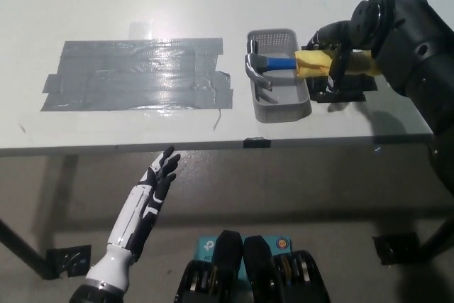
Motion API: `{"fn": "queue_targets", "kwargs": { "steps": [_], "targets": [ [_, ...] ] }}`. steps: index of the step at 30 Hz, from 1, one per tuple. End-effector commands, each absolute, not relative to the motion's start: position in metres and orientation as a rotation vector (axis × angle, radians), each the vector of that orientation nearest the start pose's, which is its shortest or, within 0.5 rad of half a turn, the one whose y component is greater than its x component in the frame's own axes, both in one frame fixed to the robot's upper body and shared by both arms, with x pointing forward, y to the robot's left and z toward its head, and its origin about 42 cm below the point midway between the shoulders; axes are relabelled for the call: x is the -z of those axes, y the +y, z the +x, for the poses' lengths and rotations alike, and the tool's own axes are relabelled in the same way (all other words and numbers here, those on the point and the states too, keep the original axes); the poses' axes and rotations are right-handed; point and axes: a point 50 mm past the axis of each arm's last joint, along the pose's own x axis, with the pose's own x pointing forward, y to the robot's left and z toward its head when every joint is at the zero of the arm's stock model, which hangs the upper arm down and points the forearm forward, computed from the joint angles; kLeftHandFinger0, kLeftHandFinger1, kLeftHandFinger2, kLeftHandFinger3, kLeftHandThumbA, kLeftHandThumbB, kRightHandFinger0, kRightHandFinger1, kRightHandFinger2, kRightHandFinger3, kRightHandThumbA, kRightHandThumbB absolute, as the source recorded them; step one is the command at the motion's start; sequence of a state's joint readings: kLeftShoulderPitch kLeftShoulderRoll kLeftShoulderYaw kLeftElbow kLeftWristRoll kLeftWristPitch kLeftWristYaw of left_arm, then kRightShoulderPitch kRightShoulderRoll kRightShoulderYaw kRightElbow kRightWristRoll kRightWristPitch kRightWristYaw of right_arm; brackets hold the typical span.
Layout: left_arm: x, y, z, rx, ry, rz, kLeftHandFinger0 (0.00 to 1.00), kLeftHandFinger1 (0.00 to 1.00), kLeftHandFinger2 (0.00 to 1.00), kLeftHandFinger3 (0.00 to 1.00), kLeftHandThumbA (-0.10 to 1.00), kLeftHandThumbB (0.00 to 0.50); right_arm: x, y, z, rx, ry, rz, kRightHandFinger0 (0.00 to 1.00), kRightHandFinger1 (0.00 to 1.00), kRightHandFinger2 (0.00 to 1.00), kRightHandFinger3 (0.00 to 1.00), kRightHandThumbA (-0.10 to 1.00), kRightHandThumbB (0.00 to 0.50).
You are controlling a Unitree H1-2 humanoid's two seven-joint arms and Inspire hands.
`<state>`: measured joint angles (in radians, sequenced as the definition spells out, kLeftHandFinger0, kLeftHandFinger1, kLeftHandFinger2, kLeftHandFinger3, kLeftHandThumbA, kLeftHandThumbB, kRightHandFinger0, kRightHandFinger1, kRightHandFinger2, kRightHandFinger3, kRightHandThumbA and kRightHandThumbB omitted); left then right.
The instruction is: The robot picks the hammer placed on top of the gray container with right hand and places it on the grey area of the desk
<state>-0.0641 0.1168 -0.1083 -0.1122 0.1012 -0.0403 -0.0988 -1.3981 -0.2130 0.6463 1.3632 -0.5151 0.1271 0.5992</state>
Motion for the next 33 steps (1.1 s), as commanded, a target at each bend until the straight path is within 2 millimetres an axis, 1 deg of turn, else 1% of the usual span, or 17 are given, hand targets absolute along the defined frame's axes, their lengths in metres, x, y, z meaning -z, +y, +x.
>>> {"fn": "queue_targets", "kwargs": {
  "steps": [1,2,3,4,5,6,7,8,9,10,12,15,17,19,26,31,33],
  "targets": [
    [-0.158,0.206,0.303,0.238,-0.249,0.222,1.0,1.0,1.0,1.0,0.97,0.075,-0.358,-0.166,0.601,-0.42,0.279,-1.416,1.0,1.0,1.0,1.0,0.81,0.351],
    [-0.159,0.206,0.302,0.24,-0.25,0.227,1.0,1.0,1.0,1.0,0.97,0.073,-0.355,-0.168,0.601,-0.381,0.236,-1.4,0.86,0.97,1.0,1.0,0.65,0.296],
    [-0.159,0.206,0.302,0.241,-0.251,0.23,1.0,1.0,1.0,1.0,0.97,0.071,-0.353,-0.168,0.602,-0.352,0.203,-1.394,0.78,0.98,1.0,1.0,0.46,0.275],
    [-0.159,0.205,0.303,0.243,-0.251,0.232,1.0,1.0,1.0,1.0,0.97,0.071,-0.352,-0.169,0.602,-0.314,0.142,-1.404,0.62,0.77,0.74,0.94,0.17,0.213],
    [-0.16,0.206,0.302,0.243,-0.249,0.231,1.0,1.0,1.0,1.0,0.97,0.073,-0.351,-0.168,0.602,-0.29,0.086,-1.415,0.37,0.57,0.68,0.92,0.01,0.261],
    [-0.16,0.206,0.302,0.246,-0.25,0.232,1.0,1.0,1.0,1.0,0.96,0.071,-0.348,-0.169,0.601,-0.254,-0.006,-1.428,0.02,0.2,0.37,0.62,-0.1,0.249],
    [-0.159,0.206,0.303,0.247,-0.251,0.229,1.0,1.0,1.0,1.0,0.96,0.069,-0.345,-0.17,0.6,-0.207,-0.086,-1.404,0.0,0.07,0.27,0.32,-0.1,0.212],
    [-0.159,0.206,0.303,0.245,-0.251,0.228,1.0,1.0,1.0,1.0,0.96,0.076,-0.343,-0.17,0.6,-0.197,-0.099,-1.381,0.0,0.11,0.36,0.31,-0.1,0.197],
    [-0.159,0.207,0.303,0.246,-0.247,0.232,1.0,1.0,1.0,1.0,0.96,0.077,-0.336,-0.168,0.598,-0.185,-0.118,-1.352,0.0,0.25,0.59,0.44,-0.1,0.173],
    [-0.159,0.206,0.302,0.247,-0.245,0.232,1.0,1.0,1.0,1.0,0.96,0.077,-0.333,-0.167,0.597,-0.182,-0.129,-1.347,0.0,0.33,0.72,0.63,-0.1,0.163],
    [-0.158,0.205,0.303,0.251,-0.243,0.232,1.0,1.0,1.0,1.0,0.97,0.079,-0.325,-0.166,0.595,-0.174,-0.158,-1.331,0.0,0.4,0.81,0.79,-0.1,0.161],
    [-0.158,0.204,0.302,0.256,-0.241,0.229,1.0,1.0,1.0,1.0,0.97,0.072,-0.312,-0.161,0.592,-0.172,-0.176,-1.312,0.0,0.43,0.86,0.89,-0.1,0.154],
    [-0.159,0.205,0.303,0.257,-0.242,0.23,1.0,1.0,1.0,1.0,0.97,0.068,-0.309,-0.158,0.591,-0.173,-0.189,-1.303,0.0,0.49,0.87,0.93,-0.1,0.124],
    [-0.16,0.205,0.303,0.26,-0.238,0.227,1.0,1.0,1.0,1.0,0.97,0.069,-0.309,-0.159,0.591,-0.167,-0.198,-1.289,0.03,0.53,0.88,0.95,-0.1,0.138],
    [-0.159,0.207,0.305,0.264,-0.237,0.229,1.0,1.0,1.0,1.0,0.97,0.067,-0.312,-0.169,0.591,-0.12,-0.227,-1.248,0.01,0.52,0.87,0.97,-0.1,0.104],
    [-0.158,0.207,0.304,0.266,-0.234,0.231,1.0,1.0,1.0,1.0,0.95,0.049,-0.322,-0.175,0.592,-0.092,-0.282,-1.194,0.01,0.5,0.83,0.91,-0.1,0.108],
    [-0.157,0.207,0.304,0.265,-0.231,0.232,1.0,1.0,1.0,1.0,0.95,0.048,-0.332,-0.173,0.594,-0.081,-0.302,-1.153,0.0,0.43,0.81,0.85,-0.1,0.108]
  ]
}}
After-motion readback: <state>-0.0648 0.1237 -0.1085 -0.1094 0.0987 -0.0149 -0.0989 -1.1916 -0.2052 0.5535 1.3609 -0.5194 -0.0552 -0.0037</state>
